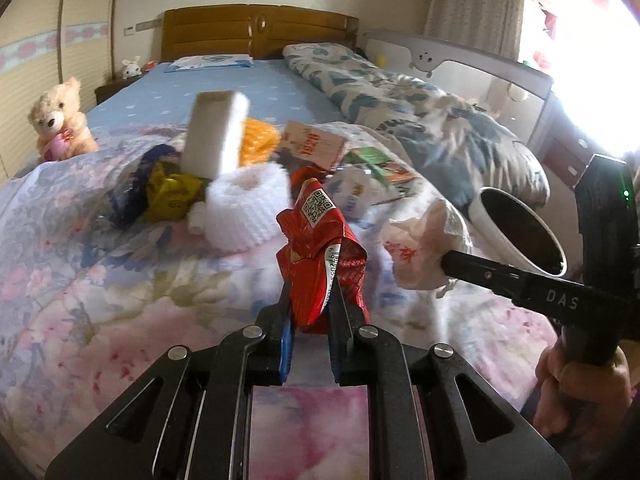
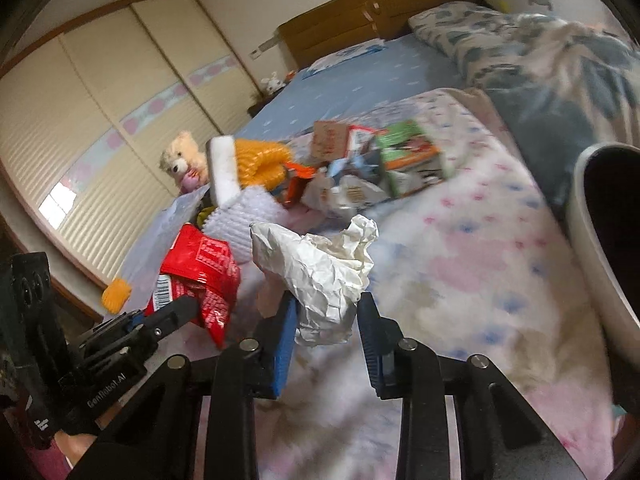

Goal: Collect trash
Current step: 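Carry the red wrapper and white tissue with both tools over the white bin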

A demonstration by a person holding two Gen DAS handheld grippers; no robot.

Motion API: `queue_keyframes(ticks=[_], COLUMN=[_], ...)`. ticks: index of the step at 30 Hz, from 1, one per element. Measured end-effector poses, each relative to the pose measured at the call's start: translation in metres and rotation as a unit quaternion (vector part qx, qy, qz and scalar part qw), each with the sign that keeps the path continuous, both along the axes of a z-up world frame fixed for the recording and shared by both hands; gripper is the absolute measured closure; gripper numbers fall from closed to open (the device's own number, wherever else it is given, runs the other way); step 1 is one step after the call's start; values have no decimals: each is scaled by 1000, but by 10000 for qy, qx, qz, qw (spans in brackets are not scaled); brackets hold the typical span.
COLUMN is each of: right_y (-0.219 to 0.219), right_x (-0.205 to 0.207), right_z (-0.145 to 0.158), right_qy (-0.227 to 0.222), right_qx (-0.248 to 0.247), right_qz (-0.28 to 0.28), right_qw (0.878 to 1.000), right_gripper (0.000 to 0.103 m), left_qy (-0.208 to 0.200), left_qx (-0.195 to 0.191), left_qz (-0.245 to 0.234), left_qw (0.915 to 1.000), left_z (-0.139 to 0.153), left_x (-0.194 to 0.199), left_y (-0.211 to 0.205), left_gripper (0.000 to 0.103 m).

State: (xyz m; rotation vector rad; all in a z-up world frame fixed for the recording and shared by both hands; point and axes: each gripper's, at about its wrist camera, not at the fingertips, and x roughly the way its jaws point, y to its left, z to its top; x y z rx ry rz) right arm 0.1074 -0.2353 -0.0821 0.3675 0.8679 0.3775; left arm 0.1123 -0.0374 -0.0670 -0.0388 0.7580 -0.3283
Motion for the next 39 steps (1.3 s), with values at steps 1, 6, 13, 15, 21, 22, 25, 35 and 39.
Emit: queue_keyframes(ticks=[1, 6, 13, 15, 21, 22, 25, 35, 39], right_y=[-7, -38, -84, -94, -129, -135, -151, -195, -208], right_x=[-4, -19, -38, -43, -55, -57, -59, -66, -65], right_z=[1, 12, 19, 20, 22, 23, 24, 19, 16], right_qy=[-11, -127, -197, -195, -218, -233, -230, -130, -48], right_qx=[18, 21, -34, -54, -104, -108, -131, -216, -226], right_qz=[-82, -399, -929, -1053, -1384, -1450, -1631, -1984, -2084], right_qw=[10000, 9991, 9955, 9942, 9901, 9891, 9863, 9798, 9778], right_gripper=[72, 72, 72, 72, 72, 72, 72, 72, 72], left_qy=[-6, -51, -94, -75, -48, -60, -91, -28, -20], left_qx=[-12, -17, 70, 63, 41, 57, 108, 146, 164], left_qz=[-46, -349, -795, -888, -1143, -1193, -1340, -1732, -1838], left_qw=[10000, 9994, 9968, 9960, 9934, 9928, 9909, 9848, 9828], left_z=[1, 8, 12, 12, 17, 17, 18, 21, 22], left_x=[-1, -4, -7, -6, -1, -1, 1, 10, 13], left_y=[-4, -31, -73, -84, -115, -122, -142, -194, -212], left_gripper=[90, 90, 90, 90, 90, 90, 90, 90, 90])
